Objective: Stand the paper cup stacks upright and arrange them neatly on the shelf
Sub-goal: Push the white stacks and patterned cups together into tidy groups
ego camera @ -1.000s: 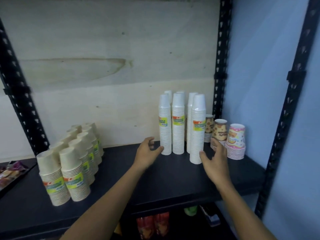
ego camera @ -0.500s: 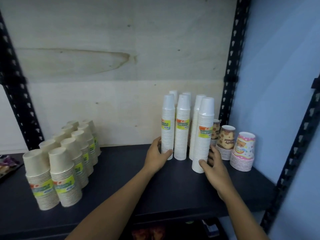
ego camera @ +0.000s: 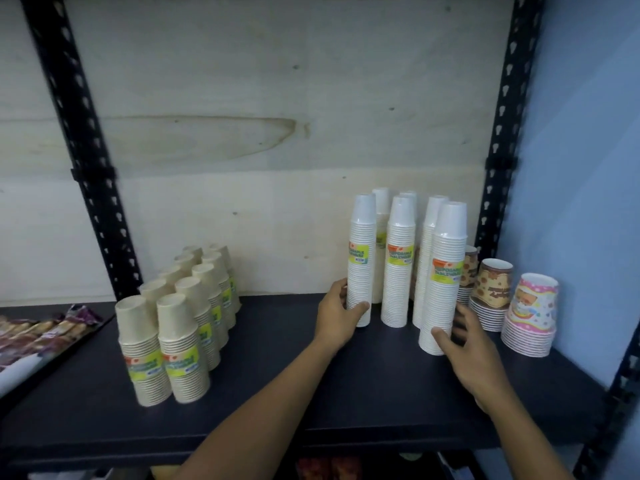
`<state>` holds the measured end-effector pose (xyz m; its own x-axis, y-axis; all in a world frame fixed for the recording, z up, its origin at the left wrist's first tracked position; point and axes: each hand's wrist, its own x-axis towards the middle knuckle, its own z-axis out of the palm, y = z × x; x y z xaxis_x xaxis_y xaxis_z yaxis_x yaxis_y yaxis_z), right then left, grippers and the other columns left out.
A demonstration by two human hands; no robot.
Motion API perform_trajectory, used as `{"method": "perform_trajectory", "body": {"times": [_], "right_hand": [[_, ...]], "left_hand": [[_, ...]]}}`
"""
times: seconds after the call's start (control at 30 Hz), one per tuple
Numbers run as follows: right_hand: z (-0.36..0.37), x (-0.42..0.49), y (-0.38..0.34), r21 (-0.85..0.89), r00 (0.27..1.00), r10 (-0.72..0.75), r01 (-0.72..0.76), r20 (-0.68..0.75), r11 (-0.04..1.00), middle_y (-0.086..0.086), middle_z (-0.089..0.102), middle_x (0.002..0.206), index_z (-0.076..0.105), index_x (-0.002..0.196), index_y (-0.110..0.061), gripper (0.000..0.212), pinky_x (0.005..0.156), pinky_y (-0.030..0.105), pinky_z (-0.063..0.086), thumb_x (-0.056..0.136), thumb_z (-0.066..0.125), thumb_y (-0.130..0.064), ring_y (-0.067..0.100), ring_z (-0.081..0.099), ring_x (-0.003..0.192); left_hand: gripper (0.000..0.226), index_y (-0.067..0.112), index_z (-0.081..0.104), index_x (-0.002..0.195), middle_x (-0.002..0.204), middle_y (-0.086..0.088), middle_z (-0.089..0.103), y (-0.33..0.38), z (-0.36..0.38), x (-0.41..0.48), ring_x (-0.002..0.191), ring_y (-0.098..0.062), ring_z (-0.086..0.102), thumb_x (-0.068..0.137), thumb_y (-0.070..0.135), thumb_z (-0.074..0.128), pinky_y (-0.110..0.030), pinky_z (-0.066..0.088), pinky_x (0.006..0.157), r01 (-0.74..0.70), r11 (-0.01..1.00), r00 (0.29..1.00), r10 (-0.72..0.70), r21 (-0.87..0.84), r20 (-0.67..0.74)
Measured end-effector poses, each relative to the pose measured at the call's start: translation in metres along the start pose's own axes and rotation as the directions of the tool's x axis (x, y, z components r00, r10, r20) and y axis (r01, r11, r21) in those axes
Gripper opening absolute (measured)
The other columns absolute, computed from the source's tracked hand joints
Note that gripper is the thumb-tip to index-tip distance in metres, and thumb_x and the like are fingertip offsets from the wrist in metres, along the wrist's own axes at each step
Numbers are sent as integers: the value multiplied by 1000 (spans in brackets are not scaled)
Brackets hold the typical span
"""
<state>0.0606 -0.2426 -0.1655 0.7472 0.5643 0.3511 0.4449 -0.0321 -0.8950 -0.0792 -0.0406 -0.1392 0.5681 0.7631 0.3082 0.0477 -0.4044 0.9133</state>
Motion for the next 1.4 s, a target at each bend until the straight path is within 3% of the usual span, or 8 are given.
{"method": "perform_trajectory", "body": {"times": [0.17, 0.3, 0.47, 0.53, 0.7, 0.87, 1.23, 1.4], "right_hand": [[2, -4, -7, -38, 997, -61, 60, -41, 998, -6, 65, 130, 50, 141, -31, 59, 92, 35, 49, 89, 76, -22, 15, 65, 112], [21, -15, -27, -72, 996, -92, 92, 5, 993, -7, 65, 124, 50, 140, -26, 62, 87, 31, 49, 86, 80, -24, 13, 66, 106], [75, -24, -59, -68, 984, -149, 156, 95, 985, -10, 62, 114, 50, 135, -22, 59, 72, 6, 40, 85, 82, -21, -2, 61, 90], [97, -23, -69, -27, 982, -141, 146, 130, 989, -10, 61, 114, 47, 135, -22, 61, 71, 7, 41, 85, 81, -21, -3, 61, 92], [140, -17, -79, -10, 969, -145, 150, 199, 989, -11, 60, 121, 47, 135, -24, 61, 80, 17, 48, 85, 81, -24, 8, 64, 105], [164, -7, -76, -65, 965, -111, 130, 239, 989, -8, 62, 129, 53, 138, -22, 60, 92, 34, 55, 85, 79, -32, 10, 65, 107], [187, -3, -76, -71, 960, -133, 154, 247, 985, -6, 61, 128, 54, 137, -23, 60, 95, 36, 54, 84, 80, -34, 11, 63, 109], [187, -11, -75, -60, 965, -147, 163, 219, 985, -8, 64, 128, 53, 138, -20, 59, 90, 25, 50, 86, 79, -33, 10, 64, 109]], "left_hand": [[58, 20, 52, 140, 124, 9, 62, 2, -40, -16, 111, -7, 60, 88, 18, 79, -22, 50, 96, -10, 1000, 997, 12, 24, -74], [58, 20, 53, 138, 127, 6, 65, -3, -74, -31, 112, -8, 63, 87, 21, 80, -12, 48, 87, -31, 997, 986, 42, 71, -163], [59, 20, 53, 138, 119, 11, 63, -12, -106, -48, 107, -6, 62, 86, 23, 81, -9, 46, 82, -44, 987, 971, 78, 153, -226], [59, 21, 54, 137, 120, 11, 63, -15, -115, -53, 108, -6, 63, 85, 22, 81, -11, 47, 84, -45, 985, 965, 85, 164, -249], [53, 24, 55, 131, 123, 8, 67, -30, -124, -57, 111, -5, 64, 85, 24, 81, -31, 56, 96, -58, 976, 959, 112, 208, -261], [61, 22, 53, 137, 127, 7, 66, -38, -119, -53, 114, -6, 63, 83, 24, 82, -30, 54, 98, -10, 981, 955, 67, 195, -289], [58, 28, 53, 129, 123, 10, 65, -45, -117, -48, 108, -2, 64, 79, 32, 84, -34, 56, 94, 14, 990, 935, 37, 140, -352], [66, 26, 51, 135, 128, 10, 64, -45, -119, -53, 112, -5, 63, 79, 31, 84, -31, 53, 95, 32, 993, 954, 4, 113, -300]]}}
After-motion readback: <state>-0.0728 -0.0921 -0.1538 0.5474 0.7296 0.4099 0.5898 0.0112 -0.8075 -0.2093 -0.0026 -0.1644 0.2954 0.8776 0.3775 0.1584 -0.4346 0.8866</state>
